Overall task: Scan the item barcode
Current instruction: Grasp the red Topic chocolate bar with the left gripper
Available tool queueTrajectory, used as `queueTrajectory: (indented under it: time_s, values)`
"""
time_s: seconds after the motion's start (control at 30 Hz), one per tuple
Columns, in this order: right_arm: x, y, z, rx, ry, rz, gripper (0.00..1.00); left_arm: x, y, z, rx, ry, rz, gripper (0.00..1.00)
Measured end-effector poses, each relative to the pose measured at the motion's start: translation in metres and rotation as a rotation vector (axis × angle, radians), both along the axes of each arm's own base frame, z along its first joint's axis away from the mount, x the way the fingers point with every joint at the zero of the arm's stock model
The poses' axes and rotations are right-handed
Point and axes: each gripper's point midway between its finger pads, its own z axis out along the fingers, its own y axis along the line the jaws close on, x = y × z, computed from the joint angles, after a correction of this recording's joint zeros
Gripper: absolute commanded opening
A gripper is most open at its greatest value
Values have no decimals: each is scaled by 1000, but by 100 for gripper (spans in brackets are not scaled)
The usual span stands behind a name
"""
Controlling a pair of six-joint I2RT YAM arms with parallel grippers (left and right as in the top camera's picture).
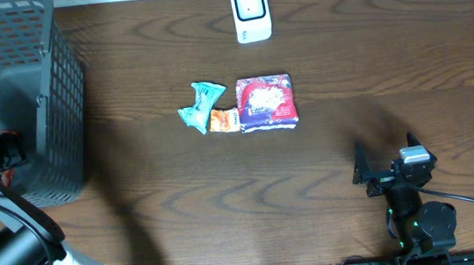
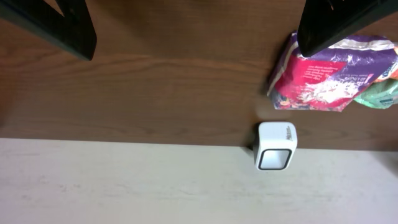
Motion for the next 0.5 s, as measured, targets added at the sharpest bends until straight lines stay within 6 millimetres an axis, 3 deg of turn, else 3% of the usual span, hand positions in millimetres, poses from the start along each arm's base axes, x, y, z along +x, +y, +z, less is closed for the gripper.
queueTrajectory:
  time_s: [0.17, 0.3, 0.4, 0.47, 0.5]
  values:
    - [0, 0, 0, 0, 0, 0, 99, -1, -2, -23, -34, 33, -2, 69]
    - [0, 0, 0, 0, 0, 0, 99, 3, 0, -23, -27, 18, -3, 67]
    - [0, 0, 0, 0, 0, 0, 99, 4, 0, -24, -32, 15, -5, 55]
    - [0, 0, 0, 0, 0, 0, 99, 5, -1, -25, -35, 12, -4, 41]
    - [0, 0, 0, 0, 0, 0, 99, 5, -1, -26, -38, 10, -3, 25]
